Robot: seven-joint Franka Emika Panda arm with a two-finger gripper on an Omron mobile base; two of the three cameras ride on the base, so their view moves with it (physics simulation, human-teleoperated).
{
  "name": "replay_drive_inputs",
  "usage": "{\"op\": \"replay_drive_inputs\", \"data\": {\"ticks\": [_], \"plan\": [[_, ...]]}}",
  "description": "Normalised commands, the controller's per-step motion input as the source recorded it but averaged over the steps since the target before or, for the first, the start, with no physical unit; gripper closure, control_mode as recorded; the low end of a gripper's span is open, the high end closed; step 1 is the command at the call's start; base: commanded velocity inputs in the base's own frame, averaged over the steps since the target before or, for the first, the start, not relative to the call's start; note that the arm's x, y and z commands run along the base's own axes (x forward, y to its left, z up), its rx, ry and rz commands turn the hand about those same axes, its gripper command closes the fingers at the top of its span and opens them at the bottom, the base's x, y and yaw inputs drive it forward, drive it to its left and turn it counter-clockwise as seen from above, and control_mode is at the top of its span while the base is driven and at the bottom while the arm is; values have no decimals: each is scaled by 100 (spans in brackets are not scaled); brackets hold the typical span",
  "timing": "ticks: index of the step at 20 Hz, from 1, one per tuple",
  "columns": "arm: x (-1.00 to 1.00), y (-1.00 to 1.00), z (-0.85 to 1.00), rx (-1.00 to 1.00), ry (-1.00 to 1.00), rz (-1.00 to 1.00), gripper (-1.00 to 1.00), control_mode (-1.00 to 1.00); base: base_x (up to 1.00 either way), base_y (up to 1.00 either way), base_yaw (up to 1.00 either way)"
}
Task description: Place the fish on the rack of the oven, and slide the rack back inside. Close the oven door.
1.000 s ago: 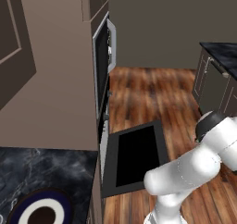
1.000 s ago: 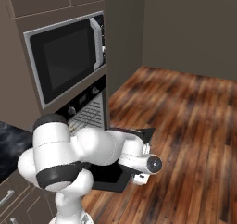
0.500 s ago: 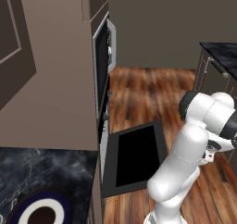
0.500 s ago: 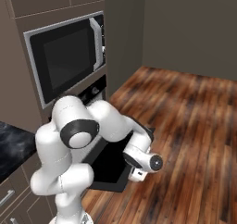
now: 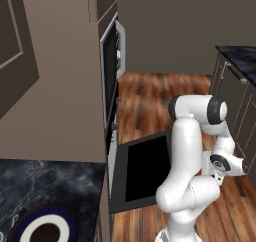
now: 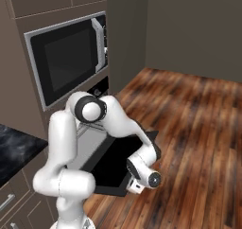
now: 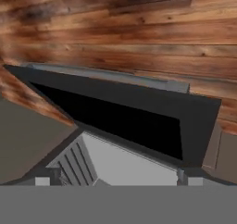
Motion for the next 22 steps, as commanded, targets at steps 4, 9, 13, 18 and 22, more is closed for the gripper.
{"op": "replay_drive_inputs", "data": {"ticks": [4, 9, 13, 18, 22], "plan": [[-9, -70, -6, 15, -5, 0, -100, -100, 0, 0, 0], [13, -36, -2, 20, 0, 3, -100, -100, 0, 0, 0], [49, 0, 0, 24, 0, 10, -100, -100, 0, 0, 0], [42, 2, 0, 18, 7, 12, -100, -100, 0, 0, 0], [16, 6, -19, 4, 24, 13, -100, -100, 0, 0, 0]]}}
